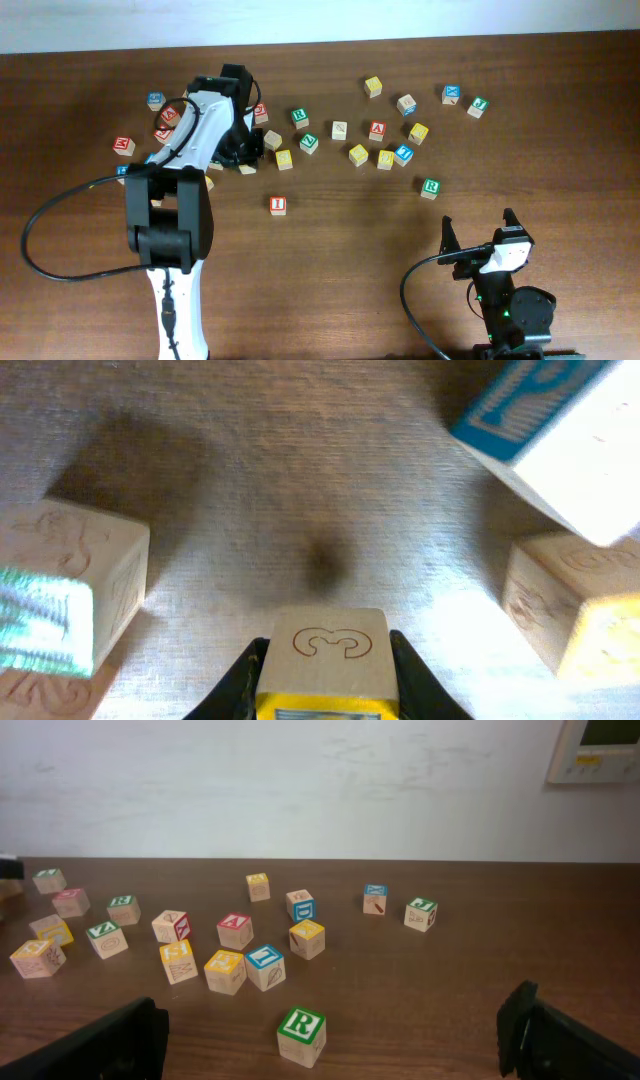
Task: Spell out ICRA
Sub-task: 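Carry the yellow C block and set it right of the I block, then open the left gripper and raise it away toward the upper left, then reach the right gripper to the green R block on the right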
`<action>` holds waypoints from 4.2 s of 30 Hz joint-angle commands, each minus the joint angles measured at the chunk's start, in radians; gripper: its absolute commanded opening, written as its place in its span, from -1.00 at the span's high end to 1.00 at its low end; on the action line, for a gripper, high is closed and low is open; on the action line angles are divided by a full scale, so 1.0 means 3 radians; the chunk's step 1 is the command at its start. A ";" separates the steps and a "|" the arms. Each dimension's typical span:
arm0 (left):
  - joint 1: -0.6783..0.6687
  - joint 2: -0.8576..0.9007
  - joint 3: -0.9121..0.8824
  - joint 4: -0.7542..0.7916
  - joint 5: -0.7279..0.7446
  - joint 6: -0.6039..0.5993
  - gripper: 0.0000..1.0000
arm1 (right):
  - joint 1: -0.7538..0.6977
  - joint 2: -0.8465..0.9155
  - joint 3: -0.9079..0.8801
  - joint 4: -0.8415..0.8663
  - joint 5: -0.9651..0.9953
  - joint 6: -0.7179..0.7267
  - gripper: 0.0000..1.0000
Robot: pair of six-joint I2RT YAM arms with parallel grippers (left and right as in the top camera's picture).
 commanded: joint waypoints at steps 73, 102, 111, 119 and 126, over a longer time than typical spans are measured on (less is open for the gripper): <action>-0.0458 -0.0909 0.0223 -0.0308 0.0291 -0.0933 -0.98 | -0.0024 -0.0006 -0.0018 -0.0017 -0.0020 0.0015 -0.96; 0.0903 -0.0908 0.0197 -0.0955 -0.0682 -0.0924 -0.98 | -0.0024 -0.0006 -0.0018 0.0074 -0.1719 0.1628 -0.96; 0.0900 -0.0908 0.0197 -0.0886 -0.0451 -0.0924 -0.98 | -0.0024 -0.0006 -0.0018 0.0683 -0.2207 0.2533 -0.96; 0.0903 -0.0908 0.0197 -0.0888 -0.0453 -0.0924 -0.98 | -0.0025 0.0074 0.0532 0.2024 -0.1691 0.2265 -0.96; 0.0903 -0.0908 0.0197 -0.0886 -0.0451 -0.0924 -0.98 | -0.0024 0.1397 0.2323 0.0130 -0.1677 0.0665 -0.96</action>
